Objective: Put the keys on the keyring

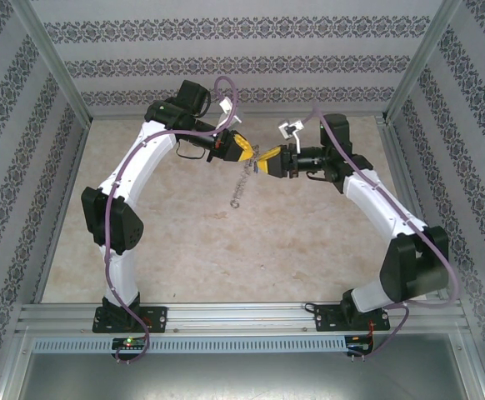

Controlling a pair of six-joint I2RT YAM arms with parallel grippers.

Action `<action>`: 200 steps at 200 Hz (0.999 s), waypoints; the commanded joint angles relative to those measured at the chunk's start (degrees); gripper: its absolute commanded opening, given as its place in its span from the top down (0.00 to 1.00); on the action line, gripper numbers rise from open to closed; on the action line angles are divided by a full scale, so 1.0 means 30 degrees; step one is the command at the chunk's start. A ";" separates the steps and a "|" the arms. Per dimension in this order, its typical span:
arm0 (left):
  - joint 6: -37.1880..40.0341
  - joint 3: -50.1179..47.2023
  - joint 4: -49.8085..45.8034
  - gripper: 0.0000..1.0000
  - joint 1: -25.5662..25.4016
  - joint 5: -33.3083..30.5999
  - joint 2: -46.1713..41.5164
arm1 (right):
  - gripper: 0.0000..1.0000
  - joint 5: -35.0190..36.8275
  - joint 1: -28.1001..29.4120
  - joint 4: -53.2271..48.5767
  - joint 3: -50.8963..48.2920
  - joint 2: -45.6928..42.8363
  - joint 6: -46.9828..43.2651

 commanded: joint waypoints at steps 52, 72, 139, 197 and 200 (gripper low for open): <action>-0.0057 0.0076 0.0566 1.00 -0.0062 0.1120 -0.0817 | 0.64 0.1215 0.0172 0.0709 0.0322 -0.2056 0.0094; -0.0071 0.0017 0.0589 1.00 -0.0059 0.1164 -0.0848 | 0.64 0.1424 0.0536 0.0724 0.0885 -0.1600 0.0077; -0.0130 -0.0041 0.0645 1.00 -0.0073 0.1197 -0.0825 | 0.64 0.1685 0.1295 0.0842 0.1774 -0.0276 0.0074; -0.0189 -0.0099 0.0778 1.00 -0.0075 0.1289 -0.0821 | 0.76 0.1896 0.1347 0.0982 0.1902 0.0106 0.0189; -0.0189 -0.0107 0.0778 1.00 -0.0055 0.1278 -0.0822 | 0.79 0.1912 0.1338 0.1003 0.1924 0.0136 0.0207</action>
